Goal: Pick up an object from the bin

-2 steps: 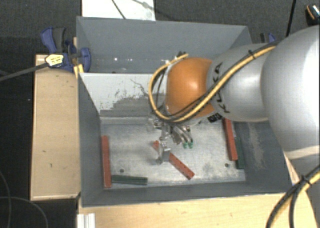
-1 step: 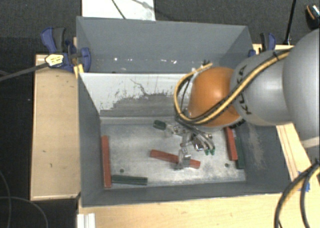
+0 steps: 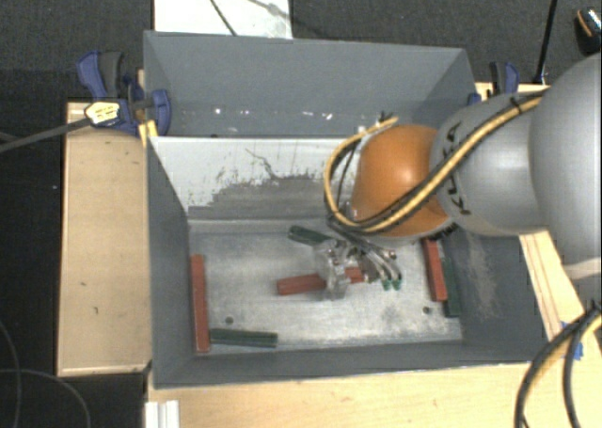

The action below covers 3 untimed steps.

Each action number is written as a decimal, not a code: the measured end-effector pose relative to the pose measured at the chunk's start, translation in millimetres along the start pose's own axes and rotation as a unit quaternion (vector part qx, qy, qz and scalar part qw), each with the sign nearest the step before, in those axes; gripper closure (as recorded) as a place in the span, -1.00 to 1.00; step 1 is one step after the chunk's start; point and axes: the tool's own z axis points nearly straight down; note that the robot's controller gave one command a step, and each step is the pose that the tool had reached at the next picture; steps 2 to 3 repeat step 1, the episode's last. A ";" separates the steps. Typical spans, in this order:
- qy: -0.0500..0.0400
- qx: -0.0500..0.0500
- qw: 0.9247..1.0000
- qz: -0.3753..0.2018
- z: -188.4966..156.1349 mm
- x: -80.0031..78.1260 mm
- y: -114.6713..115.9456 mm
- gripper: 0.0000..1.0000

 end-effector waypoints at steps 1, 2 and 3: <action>-0.005 0.001 1.000 0.003 -143.6 4.7 13.8 1.00; -0.005 0.001 1.000 0.003 -143.6 4.7 13.8 1.00; -0.005 0.001 1.000 0.003 -143.6 4.7 13.8 1.00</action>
Offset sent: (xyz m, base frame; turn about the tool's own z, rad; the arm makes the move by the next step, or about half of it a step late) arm -0.0096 0.0122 0.1385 0.0072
